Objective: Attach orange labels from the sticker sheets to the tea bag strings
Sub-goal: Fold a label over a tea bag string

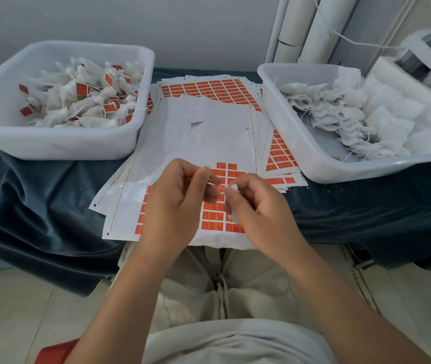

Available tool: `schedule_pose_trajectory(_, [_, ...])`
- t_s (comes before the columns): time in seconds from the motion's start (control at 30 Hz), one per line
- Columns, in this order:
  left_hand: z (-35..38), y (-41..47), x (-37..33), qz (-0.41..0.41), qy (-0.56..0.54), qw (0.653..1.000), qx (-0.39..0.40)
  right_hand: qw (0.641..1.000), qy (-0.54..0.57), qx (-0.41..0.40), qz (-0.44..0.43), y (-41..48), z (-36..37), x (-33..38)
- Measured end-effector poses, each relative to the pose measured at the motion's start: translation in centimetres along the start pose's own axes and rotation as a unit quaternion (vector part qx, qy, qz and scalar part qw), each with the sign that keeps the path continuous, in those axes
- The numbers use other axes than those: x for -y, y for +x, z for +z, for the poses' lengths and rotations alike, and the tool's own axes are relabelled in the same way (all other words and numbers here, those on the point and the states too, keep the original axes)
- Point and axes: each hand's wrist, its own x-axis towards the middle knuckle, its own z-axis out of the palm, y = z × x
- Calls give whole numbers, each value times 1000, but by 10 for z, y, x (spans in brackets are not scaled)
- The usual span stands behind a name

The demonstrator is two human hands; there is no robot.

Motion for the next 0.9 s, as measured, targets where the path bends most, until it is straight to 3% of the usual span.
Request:
schedule_pose_trajectory(0.1, [-6, 2, 5, 64, 185, 980, -32, 999, 10, 36, 6, 1, -4, -5])
schedule_pose_trajectory(0.23, [-3, 1, 3, 64, 183, 981, -7, 981, 179, -46, 60, 5, -3, -4])
schedule_pose_trajectory(0.37, [-4, -1, 0, 106, 184, 974, 73, 961, 245, -93, 88, 9, -7, -9])
schedule_pose_trajectory(0.43, [-8, 0, 0, 113, 175, 972, 106, 945, 308, -65, 93, 13, -15, -10])
schedule_pose_trajectory(0.57, [-10, 3, 1, 57, 186, 976, 101, 884, 456, 73, 78, 22, -39, -10])
schedule_pose_trajectory(0.63, [-11, 5, 5, 53, 252, 959, 116, 902, 397, 122, 118, 24, -48, -17])
schedule_pose_trajectory(0.77, [-3, 3, 18, 66, 354, 907, 219, 943, 147, 167, 248, 27, -65, -32])
schedule_pose_trajectory(0.83, [7, -2, 24, 95, 360, 895, 247, 938, -27, 207, 275, 25, -77, -29])
schedule_pose_trajectory(0.9, [19, -7, 31, 114, 370, 882, 269, 904, -217, 251, 270, 25, -88, -30])
